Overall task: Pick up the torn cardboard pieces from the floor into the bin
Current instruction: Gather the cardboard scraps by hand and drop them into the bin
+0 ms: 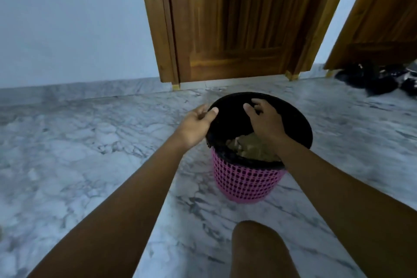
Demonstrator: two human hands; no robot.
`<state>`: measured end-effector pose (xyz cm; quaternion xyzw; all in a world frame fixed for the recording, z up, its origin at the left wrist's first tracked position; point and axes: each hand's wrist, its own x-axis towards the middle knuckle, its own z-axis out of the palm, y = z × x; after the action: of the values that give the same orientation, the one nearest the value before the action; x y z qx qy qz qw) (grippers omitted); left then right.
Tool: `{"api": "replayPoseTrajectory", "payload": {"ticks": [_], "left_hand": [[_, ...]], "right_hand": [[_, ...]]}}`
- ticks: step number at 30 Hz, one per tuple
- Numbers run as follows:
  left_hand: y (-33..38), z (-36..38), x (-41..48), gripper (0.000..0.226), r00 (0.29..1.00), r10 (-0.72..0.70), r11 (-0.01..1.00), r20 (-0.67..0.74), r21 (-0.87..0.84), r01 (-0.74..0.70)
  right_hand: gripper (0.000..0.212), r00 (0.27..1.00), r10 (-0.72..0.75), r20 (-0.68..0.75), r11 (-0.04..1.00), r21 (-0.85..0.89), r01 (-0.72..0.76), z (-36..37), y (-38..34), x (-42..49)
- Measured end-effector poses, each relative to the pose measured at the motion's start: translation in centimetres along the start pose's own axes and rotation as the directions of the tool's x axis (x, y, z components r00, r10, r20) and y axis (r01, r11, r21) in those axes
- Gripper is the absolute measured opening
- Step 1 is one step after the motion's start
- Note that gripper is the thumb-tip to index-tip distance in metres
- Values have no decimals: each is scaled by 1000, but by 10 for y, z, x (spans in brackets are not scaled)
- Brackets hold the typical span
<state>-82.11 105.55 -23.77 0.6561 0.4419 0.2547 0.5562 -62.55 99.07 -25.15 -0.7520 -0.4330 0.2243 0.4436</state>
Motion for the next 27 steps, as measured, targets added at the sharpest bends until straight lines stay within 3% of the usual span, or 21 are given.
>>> {"api": "replayPoseTrajectory", "payload": {"ticks": [4,7,10,14,17,20,22,23,25,27], "left_hand": [[-23,-74,-61,52,975,-9,998,-220,52,21],[-54,-149,-134,42,902,-66,995,-426,42,92],[-94,-226,-233,42,808,-153,981,-569,13,195],[-158,-299,-378,29,647,-263,950,-716,-73,305],[-208,-330,-479,21,498,-338,920,-798,-168,355],[-249,-337,-569,27,417,-439,874,-796,-271,404],[-283,-344,-633,31,353,-496,841,-793,-338,422],[-298,-346,-662,34,336,-513,827,-790,-350,439],[-307,-344,-677,34,355,-512,812,-782,-306,497],[-324,-341,-700,26,324,-534,789,-781,-323,522]], "right_hand": [[33,943,-189,275,977,-43,208,95,-68,-30],[23,842,-257,474,948,-45,314,181,-127,-81],[11,668,-340,662,896,11,444,261,-175,-160],[16,373,-371,850,811,100,577,357,-211,-285],[23,172,-347,922,778,180,602,412,-220,-379],[29,3,-248,969,746,189,638,446,-215,-463],[31,-105,-188,977,669,205,715,473,-211,-523],[31,-147,-152,977,623,210,753,486,-209,-550],[36,-149,-90,985,598,173,783,492,-202,-558],[47,-204,-1,979,564,169,808,506,-193,-581]]}}
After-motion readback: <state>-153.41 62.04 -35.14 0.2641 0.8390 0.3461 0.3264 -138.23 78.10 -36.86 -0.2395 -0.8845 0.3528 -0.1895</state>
